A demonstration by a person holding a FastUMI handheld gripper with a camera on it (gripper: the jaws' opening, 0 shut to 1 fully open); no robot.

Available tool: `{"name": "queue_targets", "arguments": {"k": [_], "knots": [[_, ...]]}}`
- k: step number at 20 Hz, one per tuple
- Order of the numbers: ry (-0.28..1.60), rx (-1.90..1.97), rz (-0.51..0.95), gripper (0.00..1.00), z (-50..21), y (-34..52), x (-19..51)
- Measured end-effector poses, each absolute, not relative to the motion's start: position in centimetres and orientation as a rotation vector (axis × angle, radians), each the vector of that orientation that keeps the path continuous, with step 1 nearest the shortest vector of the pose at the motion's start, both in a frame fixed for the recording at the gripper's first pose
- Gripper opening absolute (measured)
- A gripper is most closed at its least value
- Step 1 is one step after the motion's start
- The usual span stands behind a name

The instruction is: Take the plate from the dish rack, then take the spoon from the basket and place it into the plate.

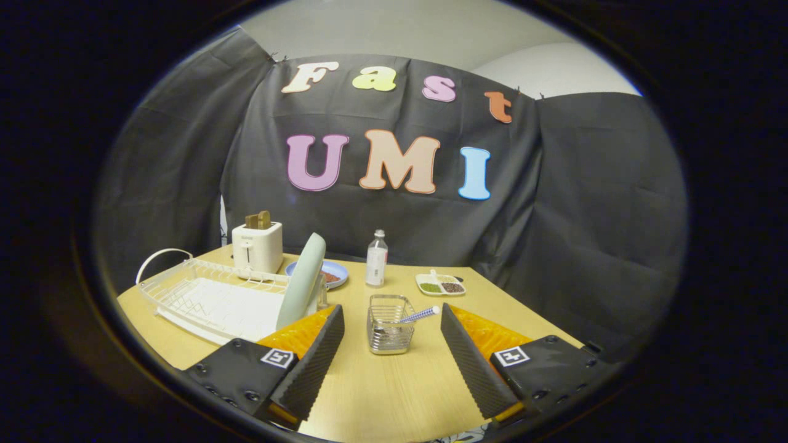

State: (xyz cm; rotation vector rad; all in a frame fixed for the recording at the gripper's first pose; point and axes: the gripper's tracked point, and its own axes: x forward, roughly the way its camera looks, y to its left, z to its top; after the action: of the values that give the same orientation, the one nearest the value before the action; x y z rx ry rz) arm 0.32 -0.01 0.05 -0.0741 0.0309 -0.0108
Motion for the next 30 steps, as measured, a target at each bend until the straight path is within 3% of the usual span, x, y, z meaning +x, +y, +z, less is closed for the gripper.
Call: {"name": "queue_targets", "arguments": {"k": [6, 13, 18, 23, 30], "knots": [[-0.014, -0.156, -0.071, 1.00, 5.0, 0.2, 1.4], [-0.038, -0.089, -0.033, 1.00, 12.9, 5.0, 5.1], [0.176, -0.004, -0.051, 1.00, 12.2, 8.5, 9.3], [0.492, 0.099, -0.001, 1.00, 7.1, 11.3, 12.5], [0.789, 0.072, -0.005, 1.00, -0.2, 12.4, 14.8]]}}
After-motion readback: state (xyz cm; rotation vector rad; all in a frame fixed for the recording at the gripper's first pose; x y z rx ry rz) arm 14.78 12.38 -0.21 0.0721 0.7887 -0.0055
